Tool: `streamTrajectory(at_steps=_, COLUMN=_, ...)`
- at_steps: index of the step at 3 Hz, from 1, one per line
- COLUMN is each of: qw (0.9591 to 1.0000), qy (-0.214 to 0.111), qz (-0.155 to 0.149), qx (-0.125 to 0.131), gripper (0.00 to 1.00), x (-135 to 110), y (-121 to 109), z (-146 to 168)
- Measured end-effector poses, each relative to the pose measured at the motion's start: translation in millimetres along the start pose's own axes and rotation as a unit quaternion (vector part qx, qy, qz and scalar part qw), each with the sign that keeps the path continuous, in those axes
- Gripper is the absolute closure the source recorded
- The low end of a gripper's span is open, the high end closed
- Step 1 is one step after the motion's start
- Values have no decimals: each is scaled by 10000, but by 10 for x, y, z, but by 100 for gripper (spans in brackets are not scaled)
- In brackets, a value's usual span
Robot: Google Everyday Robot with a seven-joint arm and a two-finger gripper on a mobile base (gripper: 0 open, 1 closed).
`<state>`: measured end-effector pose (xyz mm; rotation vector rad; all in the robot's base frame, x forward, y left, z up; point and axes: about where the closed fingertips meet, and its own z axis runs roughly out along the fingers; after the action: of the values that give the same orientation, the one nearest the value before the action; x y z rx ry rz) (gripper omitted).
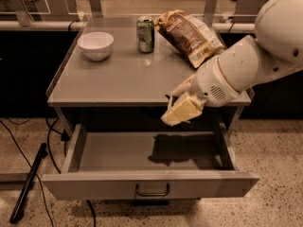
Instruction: Place rxbar chocolate into top drawer
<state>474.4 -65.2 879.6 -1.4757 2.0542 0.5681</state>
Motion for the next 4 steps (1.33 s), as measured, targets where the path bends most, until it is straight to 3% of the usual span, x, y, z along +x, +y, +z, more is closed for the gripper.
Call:
streamTrajectory(at_steps=2, qw=9999, qy=-33, qz=-54, qx=-146, gripper=100, x=437, y=130, z=907)
streamTrajectory(at_steps=3, qw=9997, qy=-129, qz=-153, qx=140, gripper=100, x=539, y=78, z=1234)
streamTrajectory(at_steps=4, qw=9997, qy=-129, qz=-153, qx=140, gripper=100, x=539, y=78, z=1234)
